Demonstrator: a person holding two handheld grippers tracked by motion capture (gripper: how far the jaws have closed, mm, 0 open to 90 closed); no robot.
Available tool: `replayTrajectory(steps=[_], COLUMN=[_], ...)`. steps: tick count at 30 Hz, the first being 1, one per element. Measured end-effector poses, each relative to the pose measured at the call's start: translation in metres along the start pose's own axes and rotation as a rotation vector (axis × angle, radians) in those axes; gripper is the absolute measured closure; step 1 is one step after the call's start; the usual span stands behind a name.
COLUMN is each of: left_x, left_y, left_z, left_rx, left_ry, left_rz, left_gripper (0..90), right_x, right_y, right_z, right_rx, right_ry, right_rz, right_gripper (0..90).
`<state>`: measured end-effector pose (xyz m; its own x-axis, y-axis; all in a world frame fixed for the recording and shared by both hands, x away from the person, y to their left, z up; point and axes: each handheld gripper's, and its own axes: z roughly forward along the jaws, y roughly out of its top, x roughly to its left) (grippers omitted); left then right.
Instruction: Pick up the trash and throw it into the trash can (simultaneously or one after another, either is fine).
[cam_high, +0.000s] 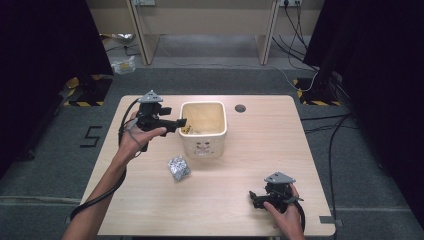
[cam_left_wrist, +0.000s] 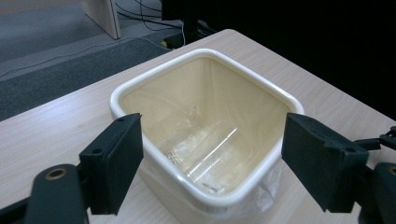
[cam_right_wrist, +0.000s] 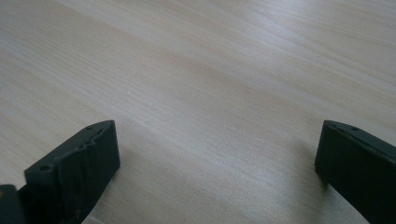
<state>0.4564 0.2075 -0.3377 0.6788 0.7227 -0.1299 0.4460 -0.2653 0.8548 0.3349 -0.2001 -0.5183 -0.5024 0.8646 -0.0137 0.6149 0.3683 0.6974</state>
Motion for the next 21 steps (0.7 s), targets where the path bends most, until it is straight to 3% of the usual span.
replayTrajectory(steps=[11, 18, 21], left_x=[-0.002, -0.002, 0.001], left_y=[-0.031, -0.052, -0.069], left_z=[-0.027, -0.03, -0.028], left_rx=[-0.027, -0.024, -0.022], left_ry=[-0.003, 0.015, 0.027], left_rz=[-0.001, -0.005, -0.021], left_gripper=[19.6, 20.0, 20.2], right_x=[0.0, 0.0, 0.0], right_y=[0.0, 0.0, 0.0], right_z=[0.0, 0.0, 0.0], right_rx=[0.002, 0.003, 0.002], right_ry=[0.0, 0.0, 0.0], right_rz=[0.001, 0.002, 0.001], right_gripper=[0.2, 0.3, 0.2])
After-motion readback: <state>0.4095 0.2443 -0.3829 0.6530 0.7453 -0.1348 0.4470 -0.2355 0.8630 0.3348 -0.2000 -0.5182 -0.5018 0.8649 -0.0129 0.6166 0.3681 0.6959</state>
